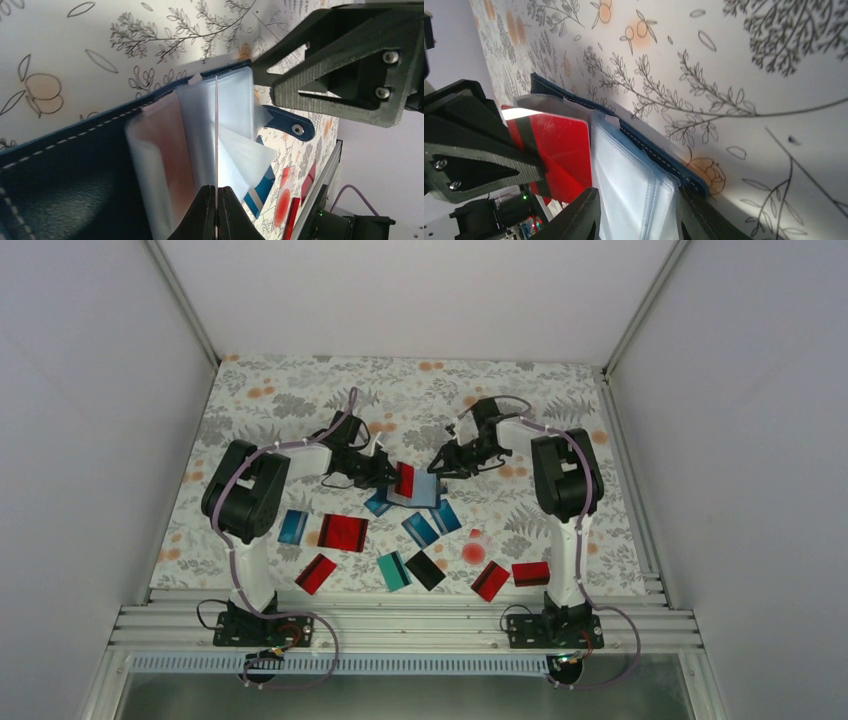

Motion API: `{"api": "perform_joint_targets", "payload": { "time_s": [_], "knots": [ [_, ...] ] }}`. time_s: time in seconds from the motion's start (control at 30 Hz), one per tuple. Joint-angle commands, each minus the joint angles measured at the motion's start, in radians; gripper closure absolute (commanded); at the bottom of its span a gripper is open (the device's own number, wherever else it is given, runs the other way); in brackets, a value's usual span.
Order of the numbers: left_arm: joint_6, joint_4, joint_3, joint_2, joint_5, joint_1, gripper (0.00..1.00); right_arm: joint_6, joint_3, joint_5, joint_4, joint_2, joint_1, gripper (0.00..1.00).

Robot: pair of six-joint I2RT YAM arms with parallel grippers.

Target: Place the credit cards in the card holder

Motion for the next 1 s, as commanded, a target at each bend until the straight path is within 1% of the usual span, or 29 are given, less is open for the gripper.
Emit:
{"api": "perform_joint_targets", "payload": {
  "time_s": [0.0, 0.17, 0.3, 0.57, 0.77, 0.97],
  "knots": [
    [-0.022, 0.021, -0.014, -0.020, -0.025, -0.002, 0.98, -0.016, -0.063, 0.014, 0.017, -0.037, 0.000, 0.62],
    [-0.029, 0.007, -0.013, -0.026, -0.049, -0.001, 0.98, -0.020, -0.100, 0.013, 0.028, -0.032, -0.001, 0.70],
    [-0.019, -0.012, -0.003, -0.033, -0.063, -0.001, 0.98, -0.022, -0.105, 0.018, 0.032, -0.024, 0.000, 0.74],
    [-0.024, -0.022, -0.009, -0.047, -0.089, 0.005, 0.98, -0.023, -0.104, 0.021, 0.032, -0.012, -0.001, 0.75],
    [-0.047, -0.014, -0.002, -0.015, -0.058, 0.005, 0.98, -0.017, -0.105, 0.016, 0.035, -0.005, -0.001, 0.76],
    [-0.064, -0.138, 0.051, 0.009, -0.023, 0.006, 0.98, -0.011, -0.111, 0.016, 0.038, -0.007, -0.001, 0.77]
  ]
}}
